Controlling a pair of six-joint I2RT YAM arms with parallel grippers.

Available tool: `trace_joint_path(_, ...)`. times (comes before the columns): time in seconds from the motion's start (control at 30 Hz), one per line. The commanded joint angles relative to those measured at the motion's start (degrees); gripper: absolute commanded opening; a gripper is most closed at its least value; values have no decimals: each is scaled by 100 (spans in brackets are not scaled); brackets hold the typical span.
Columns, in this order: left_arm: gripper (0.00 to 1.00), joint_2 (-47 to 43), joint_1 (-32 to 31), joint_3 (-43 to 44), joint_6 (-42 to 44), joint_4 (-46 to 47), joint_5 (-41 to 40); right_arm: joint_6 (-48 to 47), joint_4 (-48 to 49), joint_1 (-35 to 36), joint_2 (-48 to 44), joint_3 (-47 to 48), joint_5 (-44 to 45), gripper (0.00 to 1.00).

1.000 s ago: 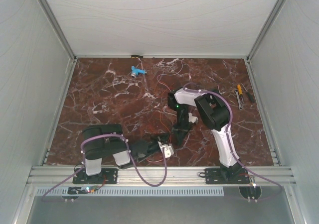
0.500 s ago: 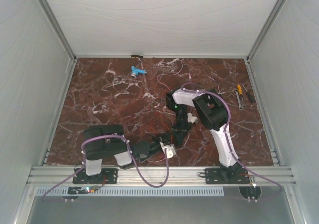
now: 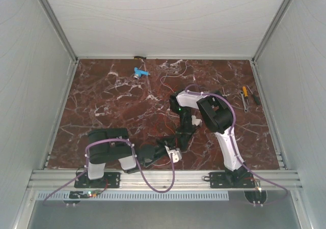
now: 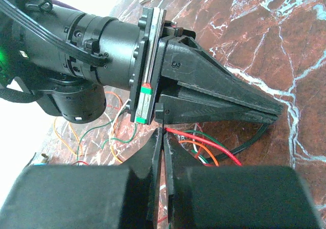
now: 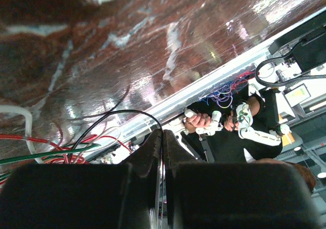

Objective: Zip-tie the wires
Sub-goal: Tie the cable at the center of the board.

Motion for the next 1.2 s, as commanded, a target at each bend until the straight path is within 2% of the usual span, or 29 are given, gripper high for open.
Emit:
trace_joint_path(0.0, 0, -2, -26, 67, 79, 1525, -102, -32, -46, -82, 203, -114, -41, 0)
trace_joint_path(1.17, 0, -204, -127, 89, 276, 1525, -385, -157, -42, -182, 425, -43, -180, 0)
